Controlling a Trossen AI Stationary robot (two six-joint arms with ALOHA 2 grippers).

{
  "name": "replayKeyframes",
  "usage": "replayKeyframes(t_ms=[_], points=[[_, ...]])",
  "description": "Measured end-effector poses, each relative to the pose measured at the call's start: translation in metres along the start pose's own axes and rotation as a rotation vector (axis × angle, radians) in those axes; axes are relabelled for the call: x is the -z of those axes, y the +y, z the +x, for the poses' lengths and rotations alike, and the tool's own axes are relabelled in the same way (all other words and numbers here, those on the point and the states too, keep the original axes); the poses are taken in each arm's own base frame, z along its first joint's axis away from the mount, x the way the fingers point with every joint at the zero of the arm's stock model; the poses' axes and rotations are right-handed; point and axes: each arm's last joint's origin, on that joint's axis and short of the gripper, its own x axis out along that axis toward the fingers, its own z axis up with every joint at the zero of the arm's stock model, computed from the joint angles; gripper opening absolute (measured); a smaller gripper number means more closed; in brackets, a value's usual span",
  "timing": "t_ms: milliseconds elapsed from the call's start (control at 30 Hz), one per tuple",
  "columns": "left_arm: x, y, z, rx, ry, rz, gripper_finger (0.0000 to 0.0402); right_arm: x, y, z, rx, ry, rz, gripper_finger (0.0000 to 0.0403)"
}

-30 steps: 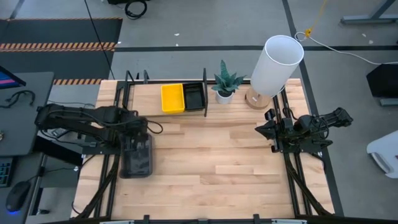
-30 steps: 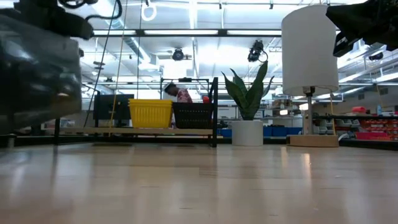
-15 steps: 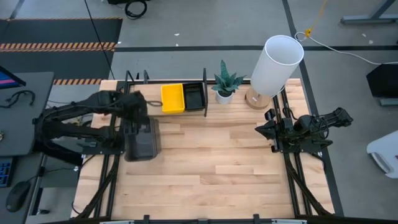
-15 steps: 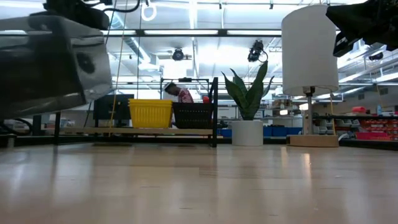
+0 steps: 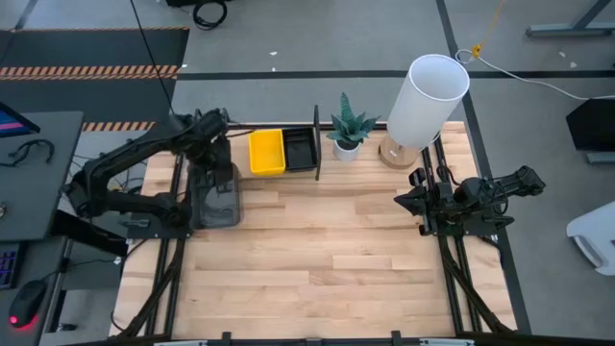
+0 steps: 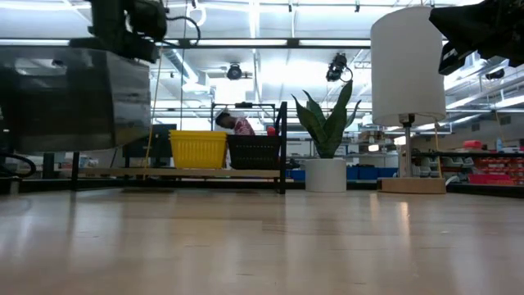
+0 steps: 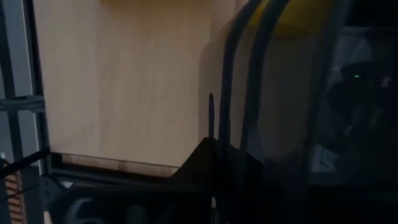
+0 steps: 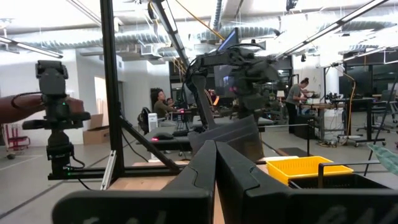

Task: Stack baskets on shelf by color
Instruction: Put the stacked black bins on the shelf

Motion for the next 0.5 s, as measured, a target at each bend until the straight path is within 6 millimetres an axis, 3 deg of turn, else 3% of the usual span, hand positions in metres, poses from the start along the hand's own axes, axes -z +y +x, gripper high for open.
replayKeyframes(t_ms=[500], points=[[-0.028, 0.083, 0.003, 0.051, 0.04, -0.039, 0.0016, 0.0, 0.0, 0.0, 0.0, 0.0, 0.0, 0.0014]])
